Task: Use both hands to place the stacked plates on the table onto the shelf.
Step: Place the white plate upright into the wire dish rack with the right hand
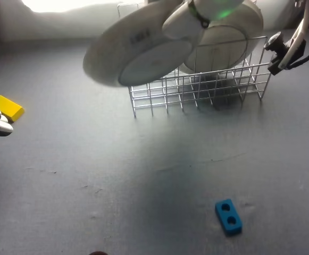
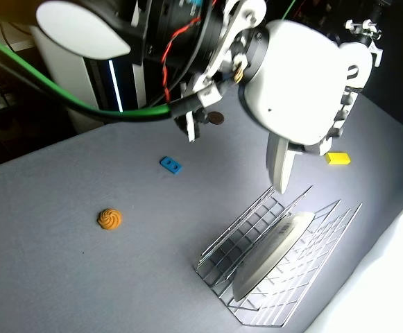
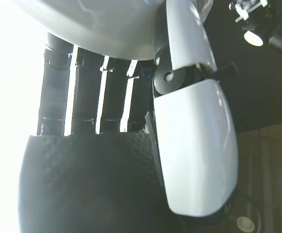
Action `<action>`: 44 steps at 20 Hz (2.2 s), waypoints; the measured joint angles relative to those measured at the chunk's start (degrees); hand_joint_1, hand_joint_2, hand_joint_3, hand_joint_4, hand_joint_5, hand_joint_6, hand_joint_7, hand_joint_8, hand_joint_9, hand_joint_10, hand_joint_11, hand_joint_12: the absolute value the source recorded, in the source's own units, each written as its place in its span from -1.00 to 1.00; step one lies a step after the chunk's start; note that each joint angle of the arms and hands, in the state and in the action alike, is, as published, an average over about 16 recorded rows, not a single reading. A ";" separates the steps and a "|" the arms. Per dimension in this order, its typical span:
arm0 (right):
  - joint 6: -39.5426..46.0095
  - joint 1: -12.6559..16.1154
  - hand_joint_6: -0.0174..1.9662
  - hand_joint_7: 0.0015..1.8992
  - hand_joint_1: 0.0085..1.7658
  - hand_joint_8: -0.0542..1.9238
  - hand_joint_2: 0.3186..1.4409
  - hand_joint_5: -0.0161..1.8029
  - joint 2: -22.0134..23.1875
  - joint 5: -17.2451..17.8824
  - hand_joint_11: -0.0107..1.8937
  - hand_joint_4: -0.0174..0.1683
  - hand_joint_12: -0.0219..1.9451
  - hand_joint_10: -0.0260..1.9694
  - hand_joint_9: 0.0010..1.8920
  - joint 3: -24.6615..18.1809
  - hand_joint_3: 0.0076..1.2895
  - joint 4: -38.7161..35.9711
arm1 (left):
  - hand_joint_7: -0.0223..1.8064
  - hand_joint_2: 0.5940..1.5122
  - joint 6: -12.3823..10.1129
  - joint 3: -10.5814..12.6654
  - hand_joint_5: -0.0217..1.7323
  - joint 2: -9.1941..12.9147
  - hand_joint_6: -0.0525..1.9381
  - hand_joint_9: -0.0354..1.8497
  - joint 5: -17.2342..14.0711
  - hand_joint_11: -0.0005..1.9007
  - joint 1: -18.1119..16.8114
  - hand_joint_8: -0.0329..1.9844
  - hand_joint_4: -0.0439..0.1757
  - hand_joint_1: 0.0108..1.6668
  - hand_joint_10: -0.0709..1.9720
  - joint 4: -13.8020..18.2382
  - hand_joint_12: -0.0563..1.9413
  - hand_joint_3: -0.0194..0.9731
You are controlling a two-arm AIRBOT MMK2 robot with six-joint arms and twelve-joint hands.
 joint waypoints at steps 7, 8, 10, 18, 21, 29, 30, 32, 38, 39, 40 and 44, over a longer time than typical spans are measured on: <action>2.61 -1.41 -0.12 0.18 0.44 -0.14 0.23 0.08 0.09 2.20 -0.21 -0.80 0.33 -0.52 0.21 3.04 -0.99 1.78 | -0.83 0.11 0.00 0.00 -0.83 -0.16 -0.93 -0.85 0.01 -0.98 0.01 -0.97 -0.61 -0.99 -0.91 0.21 -0.77 -0.93; 2.80 -1.56 -0.12 0.18 0.44 -0.14 0.23 0.08 -0.02 2.44 -0.21 -0.81 0.33 -0.52 0.21 3.57 -0.99 2.09 | -0.83 0.11 0.00 -0.01 -0.83 -0.18 -0.93 -0.85 0.01 -0.98 0.01 -0.97 -0.61 -0.99 -0.91 0.23 -0.77 -0.93; 2.96 -1.87 -0.12 0.18 0.44 -0.14 0.23 0.07 -0.31 2.79 -0.21 -0.84 0.33 -0.52 0.21 4.64 -0.99 2.72 | -0.83 0.11 0.00 -0.01 -0.82 -0.22 -0.93 -0.85 0.01 -0.98 0.00 -0.97 -0.61 -0.99 -0.91 0.30 -0.77 -0.93; 3.01 -3.88 -0.12 0.17 0.43 -0.14 0.23 0.07 -2.13 2.95 -0.23 -0.85 0.35 -0.52 0.21 8.92 -0.99 4.35 | -0.82 0.11 0.00 -0.05 -0.83 -0.28 -0.93 -0.85 0.01 -0.98 -0.01 -0.97 -0.61 -0.99 -0.91 0.53 -0.78 -0.93; 2.96 -4.76 -0.12 0.16 0.43 -0.14 0.24 0.07 -2.89 2.93 -0.23 -0.85 0.36 -0.52 0.21 10.31 -0.99 4.52 | -0.82 0.12 0.00 -0.07 -0.83 -0.32 -0.93 -0.85 0.01 -0.98 -0.03 -0.97 -0.61 -0.99 -0.91 0.68 -0.78 -0.93; 2.29 -7.04 -0.12 0.16 0.43 -0.13 0.24 0.06 -4.45 3.17 -0.24 -0.85 0.37 -0.52 0.20 12.75 -0.99 4.60 | -0.82 0.13 -0.01 -0.13 -0.83 -0.43 -0.93 -0.85 0.01 -0.98 -0.20 -0.97 -0.61 -0.99 -0.91 1.17 -0.80 -0.93; 2.15 -7.28 -0.12 0.16 0.43 -0.13 0.24 0.06 -4.60 3.25 -0.24 -0.85 0.37 -0.52 0.20 12.94 -0.99 4.60 | -0.82 0.13 -0.01 -0.14 -0.83 -0.44 -0.93 -0.85 0.01 -0.98 -0.23 -0.97 -0.61 -0.99 -0.91 1.24 -0.80 -0.93; 1.88 -7.73 -0.12 0.15 0.42 -0.12 0.24 0.06 -4.88 3.42 -0.24 -0.85 0.37 -0.52 0.20 13.24 -0.99 4.61 | -0.81 0.13 -0.01 -0.17 -0.82 -0.46 -0.93 -0.85 0.00 -0.98 -0.31 -0.97 -0.61 -0.99 -0.91 1.36 -0.81 -0.93; 1.12 -8.93 -0.12 0.14 0.42 -0.10 0.23 0.06 -5.61 4.00 -0.25 -0.84 0.36 -0.52 0.19 13.86 -0.99 4.62 | -0.81 0.12 -0.01 -0.25 -0.81 -0.47 -0.93 -0.85 -0.01 -0.98 -0.52 -0.97 -0.61 -0.99 -0.91 1.61 -0.82 -0.93; 1.01 -9.12 -0.12 0.14 0.42 -0.11 0.23 0.06 -5.70 4.10 -0.25 -0.84 0.36 -0.53 0.19 13.93 -0.99 4.62 | -0.81 0.12 -0.01 -0.28 -0.81 -0.47 -0.93 -0.85 -0.01 -0.98 -0.57 -0.97 -0.61 -0.99 -0.91 1.64 -0.81 -0.93; 0.91 -9.30 -0.12 0.14 0.42 -0.11 0.23 0.06 -5.79 4.20 -0.25 -0.84 0.36 -0.53 0.19 13.98 -0.99 4.61 | -0.81 0.12 -0.01 -0.30 -0.81 -0.47 -0.93 -0.84 -0.02 -0.98 -0.62 -0.97 -0.61 -0.99 -0.91 1.68 -0.81 -0.93; 0.64 -10.04 -0.12 0.13 0.42 -0.15 0.23 0.06 -6.10 4.71 -0.27 -0.85 0.38 -0.54 0.18 14.15 -0.99 4.48 | -0.81 0.12 -0.01 -0.43 -0.82 -0.48 -0.93 -0.85 -0.11 -0.98 -0.76 -0.97 -0.61 -0.99 -0.91 1.82 -0.82 -0.93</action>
